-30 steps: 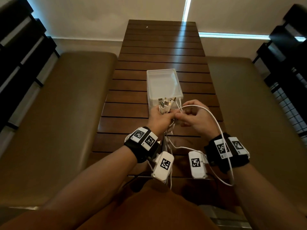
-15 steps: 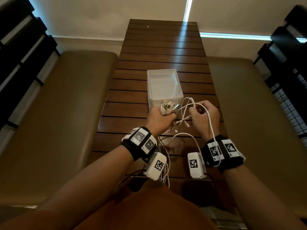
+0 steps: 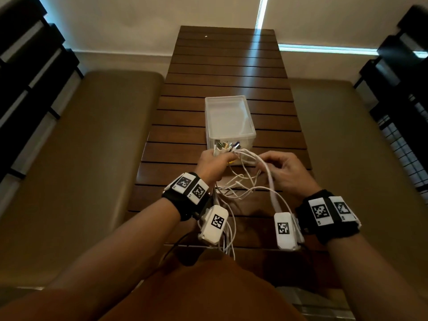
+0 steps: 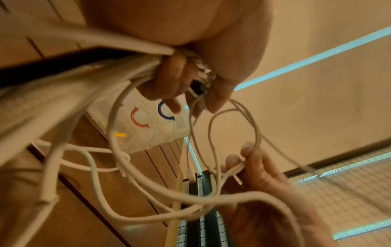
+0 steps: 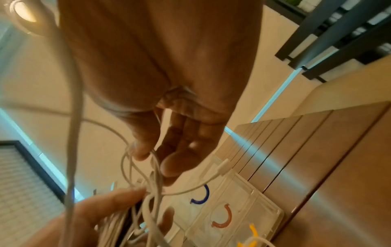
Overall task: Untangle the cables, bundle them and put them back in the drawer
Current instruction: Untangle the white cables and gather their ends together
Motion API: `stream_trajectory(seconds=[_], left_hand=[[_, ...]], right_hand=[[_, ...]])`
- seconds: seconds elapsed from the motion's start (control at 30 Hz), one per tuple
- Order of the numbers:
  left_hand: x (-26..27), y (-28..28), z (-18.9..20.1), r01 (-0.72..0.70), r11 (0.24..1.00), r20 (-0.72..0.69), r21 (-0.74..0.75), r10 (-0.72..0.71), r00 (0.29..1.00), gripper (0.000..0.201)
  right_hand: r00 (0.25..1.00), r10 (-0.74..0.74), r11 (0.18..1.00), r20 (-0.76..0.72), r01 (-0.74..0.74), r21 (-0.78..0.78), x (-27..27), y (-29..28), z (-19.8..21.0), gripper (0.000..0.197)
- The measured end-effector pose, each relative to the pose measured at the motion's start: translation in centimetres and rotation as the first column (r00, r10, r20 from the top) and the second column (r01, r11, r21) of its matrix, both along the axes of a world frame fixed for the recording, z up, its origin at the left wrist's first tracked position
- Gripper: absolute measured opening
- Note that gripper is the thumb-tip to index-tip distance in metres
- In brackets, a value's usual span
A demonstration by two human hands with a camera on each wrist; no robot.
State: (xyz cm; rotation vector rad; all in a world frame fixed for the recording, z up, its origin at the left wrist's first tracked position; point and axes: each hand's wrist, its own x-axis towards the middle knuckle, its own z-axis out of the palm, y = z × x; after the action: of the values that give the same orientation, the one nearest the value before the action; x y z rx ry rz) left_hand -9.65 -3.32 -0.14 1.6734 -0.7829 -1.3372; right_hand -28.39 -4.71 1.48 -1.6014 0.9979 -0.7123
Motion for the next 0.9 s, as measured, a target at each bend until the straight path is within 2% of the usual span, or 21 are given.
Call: stream_trajectory(seconds=[0.07,0.17,0.27,0.33,0.43,0.57,0.63,0.77,0.83,0.9], left_hand=[[0.6,0.2,0.5,0.132,0.991,-0.173,0.012,-0.128,0.977,0.008],[1.0,0.6,1.0,0.306,0.949,-0.355,-0.073,-0.312,0.881,0.016],[0.7,0.7,1.3,0.282,0.956,-0.475,-0.086,-0.288,0.831,0.016],[0.4,0.7,1.4,0.255,0.966,-0.426,-0.051,-0.252,0.869,0.011],[0.3,0.7,1.0,0.167,0.986,-0.339,-0.01,-0.161,0.927,0.006],[0.3,0.6,0.7,0.079,0.997,-0.368,0.02,-0.066,0.928,0.017],[0.4,0.8,1.0,0.088,0.996,-0.375,0.008,-0.079,0.924,0.013],[0.3,1.1,1.6,0.208,0.977,-0.312,-0.053,-0.214,0.926,0.007],[0.2,1.1,1.7,0.244,0.968,-0.364,-0.058,-0.248,0.898,0.008],[0.2,0.9,1.4,0.198,0.979,-0.414,-0.046,-0.199,0.888,0.012]], right_hand=[[0.995,-0.087,0.996,0.052,0.085,0.031,-0.6,-0.5,-0.3,0.013],[0.948,-0.311,0.95,0.065,0.309,0.048,-1.0,-1.2,-1.5,0.019],[0.917,-0.398,0.917,-0.029,0.396,-0.056,-1.0,-1.2,-2.6,0.02],[0.937,-0.343,0.937,-0.066,0.336,-0.097,-0.7,-0.5,-2.2,0.015],[0.962,-0.273,0.956,0.02,0.273,-0.103,0.3,0.3,-1.2,0.012],[0.945,-0.302,0.948,0.124,0.312,-0.071,0.4,0.0,-0.6,0.019],[0.945,-0.294,0.952,0.142,0.302,-0.045,0.3,0.0,-0.4,0.014],[0.957,-0.283,0.955,0.055,0.287,-0.077,0.4,-0.1,-0.5,0.009],[0.964,-0.264,0.959,0.026,0.265,-0.1,0.3,-0.3,-0.9,0.008],[0.96,-0.279,0.95,-0.02,0.273,-0.149,0.0,-0.5,-1.7,0.012]])
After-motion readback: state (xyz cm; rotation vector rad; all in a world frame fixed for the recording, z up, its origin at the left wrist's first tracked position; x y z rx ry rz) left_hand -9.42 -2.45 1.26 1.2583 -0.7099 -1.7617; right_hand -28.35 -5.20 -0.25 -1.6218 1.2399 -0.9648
